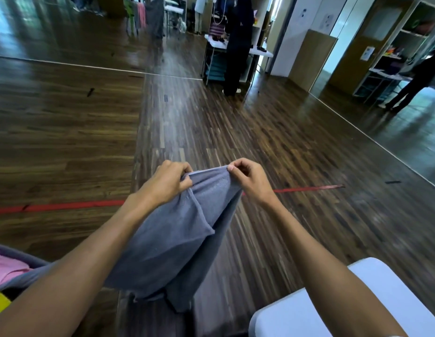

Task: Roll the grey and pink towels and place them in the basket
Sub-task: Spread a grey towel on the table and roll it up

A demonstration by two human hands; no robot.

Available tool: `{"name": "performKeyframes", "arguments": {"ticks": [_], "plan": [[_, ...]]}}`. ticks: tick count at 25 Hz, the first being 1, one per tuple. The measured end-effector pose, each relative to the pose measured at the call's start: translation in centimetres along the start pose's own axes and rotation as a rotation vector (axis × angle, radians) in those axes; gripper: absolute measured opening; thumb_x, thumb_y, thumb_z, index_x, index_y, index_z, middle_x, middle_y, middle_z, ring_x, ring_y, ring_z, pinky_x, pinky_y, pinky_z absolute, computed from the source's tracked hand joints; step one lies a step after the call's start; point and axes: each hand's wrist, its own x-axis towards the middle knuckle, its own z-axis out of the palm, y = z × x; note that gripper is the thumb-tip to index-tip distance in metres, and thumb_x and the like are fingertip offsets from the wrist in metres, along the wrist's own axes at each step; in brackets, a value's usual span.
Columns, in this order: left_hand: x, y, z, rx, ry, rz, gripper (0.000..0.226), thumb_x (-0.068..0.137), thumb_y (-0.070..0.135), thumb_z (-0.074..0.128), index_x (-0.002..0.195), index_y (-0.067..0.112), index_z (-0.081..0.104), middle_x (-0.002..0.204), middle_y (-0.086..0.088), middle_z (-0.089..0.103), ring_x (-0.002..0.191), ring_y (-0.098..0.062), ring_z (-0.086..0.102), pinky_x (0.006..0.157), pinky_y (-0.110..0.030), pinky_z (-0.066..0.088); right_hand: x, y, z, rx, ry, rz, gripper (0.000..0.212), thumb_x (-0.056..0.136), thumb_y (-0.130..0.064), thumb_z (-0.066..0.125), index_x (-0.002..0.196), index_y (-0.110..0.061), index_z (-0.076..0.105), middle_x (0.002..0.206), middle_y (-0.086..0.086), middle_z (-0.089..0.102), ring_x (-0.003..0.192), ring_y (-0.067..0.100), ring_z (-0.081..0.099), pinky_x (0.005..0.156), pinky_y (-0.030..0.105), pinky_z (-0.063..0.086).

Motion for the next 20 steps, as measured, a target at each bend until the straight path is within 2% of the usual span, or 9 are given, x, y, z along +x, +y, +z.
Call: {"name": "performKeyframes", "arguments": {"ticks": [2,4,7,9,12,15,18,20], "plan": [[0.2,0.5,0.1,0.074,-0.008,-0.024,0.007,0.08,0.015,0.06,0.079,0.011,0.065,0.067,-0.007,0.061,0.065,-0.022,0.054,0.061,-0.029,0.037,0.0,0.7,-1.4,-0.087,0.01,-0.001,0.013,0.093,-0.021,0.064,0.082,-0.014,0.067,0.074,-0.007,0.064,0.068,0.002,0.053,0.066,0.022,0.042],[0.4,0.6,0.4,0.14,-0.008,-0.076,0.012,0.078,0.018,0.059,0.074,0.007,0.063,0.07,-0.016,0.062,0.066,-0.029,0.051,0.06,-0.035,0.041,-0.2,0.9,-1.8,-0.143,0.031,-0.015,0.013,0.093,-0.021,0.064,0.082,-0.014,0.067,0.074,-0.008,0.064,0.067,0.001,0.053,0.065,0.019,0.041],[0.1,0.6,0.9,0.137,-0.024,-0.149,0.014,0.075,0.022,0.06,0.075,0.009,0.063,0.075,-0.016,0.064,0.076,-0.037,0.059,0.066,-0.039,0.05,-0.4,1.1,-2.1,-0.161,0.073,-0.006,0.012,0.093,-0.022,0.064,0.083,-0.016,0.068,0.076,-0.01,0.065,0.07,0.001,0.056,0.067,0.019,0.042],[-0.2,0.6,0.6,0.136,-0.019,-0.174,0.012,0.075,0.023,0.061,0.077,0.012,0.065,0.081,-0.016,0.066,0.084,-0.041,0.06,0.069,-0.037,0.049,-0.3,1.3,-2.6,-0.162,0.109,0.016,0.011,0.093,-0.022,0.063,0.085,-0.017,0.068,0.076,-0.012,0.066,0.07,0.0,0.057,0.065,0.02,0.045],[-0.2,0.7,-0.6,0.102,0.015,-0.17,0.008,0.077,0.021,0.062,0.081,0.016,0.067,0.084,-0.016,0.067,0.085,-0.038,0.061,0.066,-0.033,0.043,0.1,1.9,-4.1,-0.169,0.285,0.03,0.012,0.093,-0.02,0.061,0.087,-0.013,0.069,0.08,-0.005,0.069,0.075,0.008,0.062,0.069,0.019,0.046],[0.1,0.9,-1.6,0.036,0.063,-0.058,0.015,0.084,0.018,0.061,0.094,0.014,0.072,0.085,-0.01,0.071,0.085,-0.028,0.065,0.068,-0.032,0.045,0.0,2.3,-5.3,-0.172,0.391,0.062,0.012,0.094,-0.018,0.061,0.087,-0.012,0.068,0.082,-0.002,0.069,0.076,0.006,0.06,0.07,0.017,0.043],[0.5,1.7,-1.9,-0.028,0.041,0.076,0.016,0.093,0.02,0.058,0.092,0.011,0.071,0.074,-0.001,0.067,0.075,-0.018,0.063,0.065,-0.026,0.036,-1.1,2.9,-3.8,-0.116,0.245,0.089,0.008,0.093,-0.012,0.063,0.086,-0.014,0.067,0.081,-0.003,0.067,0.07,-0.006,0.059,0.071,0.022,0.043],[0.6,2.5,-1.4,-0.09,0.001,0.122,0.019,0.096,0.02,0.057,0.085,0.011,0.07,0.065,0.008,0.061,0.064,-0.002,0.057,0.059,-0.016,0.032,-2.6,2.5,-1.3,0.057,0.032,0.112,0.006,0.093,-0.009,0.063,0.096,-0.009,0.068,0.088,0.004,0.069,0.077,-0.003,0.061,0.073,0.026,0.05]]}}
